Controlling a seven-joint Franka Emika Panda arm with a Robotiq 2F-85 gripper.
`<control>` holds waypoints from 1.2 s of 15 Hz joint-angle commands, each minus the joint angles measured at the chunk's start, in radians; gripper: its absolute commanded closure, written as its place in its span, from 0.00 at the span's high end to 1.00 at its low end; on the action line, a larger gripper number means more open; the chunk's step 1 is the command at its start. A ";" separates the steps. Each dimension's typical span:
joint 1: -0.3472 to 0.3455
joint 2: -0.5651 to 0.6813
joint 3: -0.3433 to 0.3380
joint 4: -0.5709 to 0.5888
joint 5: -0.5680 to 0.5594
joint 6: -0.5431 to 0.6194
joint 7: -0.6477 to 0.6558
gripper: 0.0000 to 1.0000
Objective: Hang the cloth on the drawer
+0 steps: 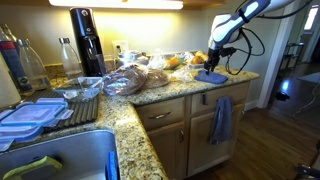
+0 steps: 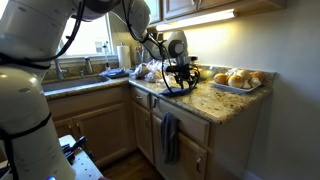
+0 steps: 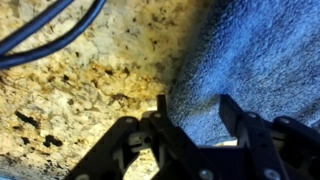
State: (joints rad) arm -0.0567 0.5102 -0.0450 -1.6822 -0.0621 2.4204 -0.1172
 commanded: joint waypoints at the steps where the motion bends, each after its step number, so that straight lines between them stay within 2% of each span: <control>1: -0.033 0.001 0.025 -0.003 0.034 0.034 -0.051 0.27; 3: -0.036 -0.004 0.025 -0.010 0.039 0.040 -0.059 0.14; 5: -0.036 -0.014 0.025 -0.021 0.038 0.049 -0.063 0.07; 8: -0.030 -0.038 0.026 -0.047 0.033 0.061 -0.061 0.05; 9: -0.019 -0.053 0.021 -0.062 0.021 0.060 -0.047 0.09; 12: 0.009 -0.105 0.016 -0.123 -0.004 0.079 -0.016 0.09; 18: 0.113 -0.261 -0.024 -0.339 -0.119 0.244 0.206 0.09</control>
State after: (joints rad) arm 0.0032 0.3797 -0.0381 -1.8462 -0.1220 2.5752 -0.0301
